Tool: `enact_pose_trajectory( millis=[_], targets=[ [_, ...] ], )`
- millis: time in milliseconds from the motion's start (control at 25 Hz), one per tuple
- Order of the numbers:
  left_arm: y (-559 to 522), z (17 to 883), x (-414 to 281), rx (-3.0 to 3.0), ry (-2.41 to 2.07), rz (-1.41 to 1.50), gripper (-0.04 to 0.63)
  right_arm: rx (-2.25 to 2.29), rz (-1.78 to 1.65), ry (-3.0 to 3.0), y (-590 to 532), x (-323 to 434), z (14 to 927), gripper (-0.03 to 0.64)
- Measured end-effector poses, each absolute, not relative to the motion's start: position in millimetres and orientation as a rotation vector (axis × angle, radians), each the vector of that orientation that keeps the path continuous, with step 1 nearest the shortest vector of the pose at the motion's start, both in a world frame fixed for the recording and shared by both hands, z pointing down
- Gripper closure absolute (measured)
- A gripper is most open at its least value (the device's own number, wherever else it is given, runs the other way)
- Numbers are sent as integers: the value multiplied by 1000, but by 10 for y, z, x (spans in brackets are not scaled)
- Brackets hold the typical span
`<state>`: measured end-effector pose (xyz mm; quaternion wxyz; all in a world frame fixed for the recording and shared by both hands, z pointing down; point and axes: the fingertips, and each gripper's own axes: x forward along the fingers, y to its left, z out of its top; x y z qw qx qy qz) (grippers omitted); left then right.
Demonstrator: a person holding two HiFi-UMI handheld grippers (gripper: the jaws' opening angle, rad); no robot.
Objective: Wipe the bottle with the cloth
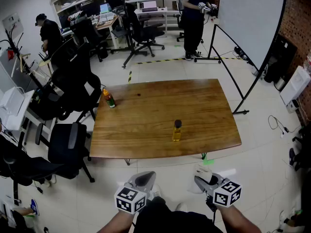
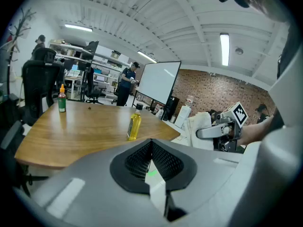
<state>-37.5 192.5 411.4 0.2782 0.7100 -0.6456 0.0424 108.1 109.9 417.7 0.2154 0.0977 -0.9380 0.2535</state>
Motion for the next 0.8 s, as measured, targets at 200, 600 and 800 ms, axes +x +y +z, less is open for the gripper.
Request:
enact_pose_trajectory(
  millis=[200,600,800],
  targets=[
    [1536,3981,-1016,2024,-1731,108,578,293,699,-2602,813,457,4308,542],
    [751,3869,-1278,2318,-1538,182,514,227,883,-2549,795,-198,4681,541],
    [186,3829,-1203,2436,-1479,181,480,154,889,-2558,627,-373,4759,541]
  ],
)
